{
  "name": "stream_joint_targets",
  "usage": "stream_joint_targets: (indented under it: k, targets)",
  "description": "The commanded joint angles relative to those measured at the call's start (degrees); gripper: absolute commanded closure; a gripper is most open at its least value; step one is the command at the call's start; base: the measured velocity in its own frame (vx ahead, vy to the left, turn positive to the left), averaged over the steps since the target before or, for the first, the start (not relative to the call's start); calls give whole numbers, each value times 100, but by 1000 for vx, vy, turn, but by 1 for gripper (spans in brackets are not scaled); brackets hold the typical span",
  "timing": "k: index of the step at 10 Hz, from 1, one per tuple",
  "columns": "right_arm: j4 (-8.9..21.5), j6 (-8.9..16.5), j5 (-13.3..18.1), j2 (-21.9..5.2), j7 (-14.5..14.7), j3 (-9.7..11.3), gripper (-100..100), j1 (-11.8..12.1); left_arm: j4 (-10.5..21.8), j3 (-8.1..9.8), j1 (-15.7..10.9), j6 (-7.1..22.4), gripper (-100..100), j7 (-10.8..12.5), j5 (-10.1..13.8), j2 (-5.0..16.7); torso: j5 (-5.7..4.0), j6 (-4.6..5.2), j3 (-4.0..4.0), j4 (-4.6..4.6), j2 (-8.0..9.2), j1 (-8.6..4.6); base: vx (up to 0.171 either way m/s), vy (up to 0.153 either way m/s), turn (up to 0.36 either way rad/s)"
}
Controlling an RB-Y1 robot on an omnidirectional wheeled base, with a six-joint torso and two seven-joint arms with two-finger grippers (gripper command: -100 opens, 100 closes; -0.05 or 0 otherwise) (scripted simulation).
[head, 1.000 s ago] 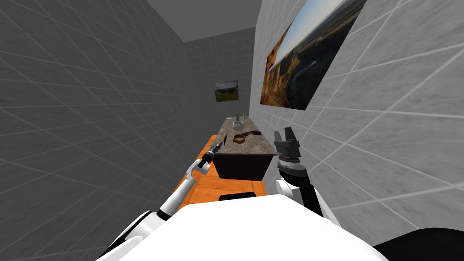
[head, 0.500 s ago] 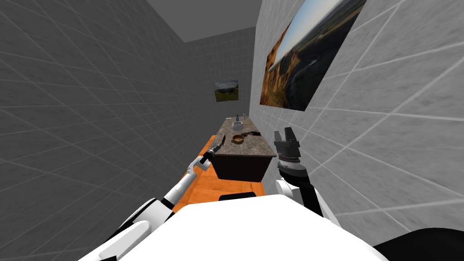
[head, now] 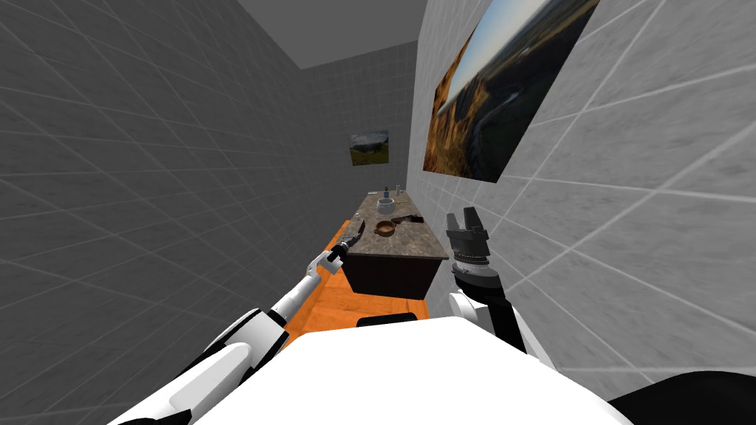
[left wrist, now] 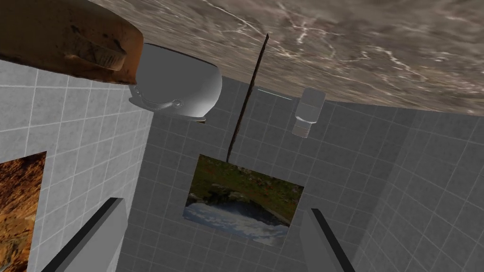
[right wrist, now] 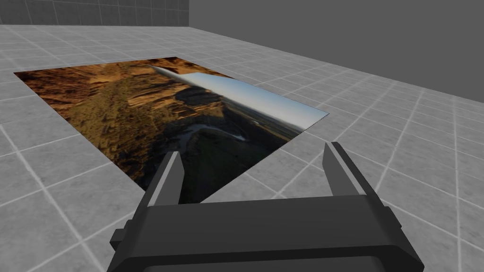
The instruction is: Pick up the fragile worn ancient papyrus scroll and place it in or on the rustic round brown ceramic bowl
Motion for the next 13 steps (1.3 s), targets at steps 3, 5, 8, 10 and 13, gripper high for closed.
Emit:
stream_joint_targets:
  k: [3,5,8,10,13]
  targets:
    - [0,0,0,0,0,0,0,0,607,-245,-430,111,-100,-258,29,87,1,-1,0,0,0,1,39,-87,48]
    - [0,0,0,0,0,0,0,0,965,-409,-700,185,-100,-425,49,144,-2,0,-3,-1,-5,-10,45,-115,55]
    - [0,0,0,0,0,0,0,0,1093,-451,-788,168,0,-449,61,140,2,-1,2,0,4,10,23,-60,26]
    - [0,0,0,-1,0,-1,0,0,1090,-451,-787,168,100,-447,61,138,7,-2,7,2,13,32,0,0,0]
    - [0,0,0,-1,0,-1,0,0,1090,-448,-789,168,100,-447,61,140,8,0,7,1,14,33,0,0,0]
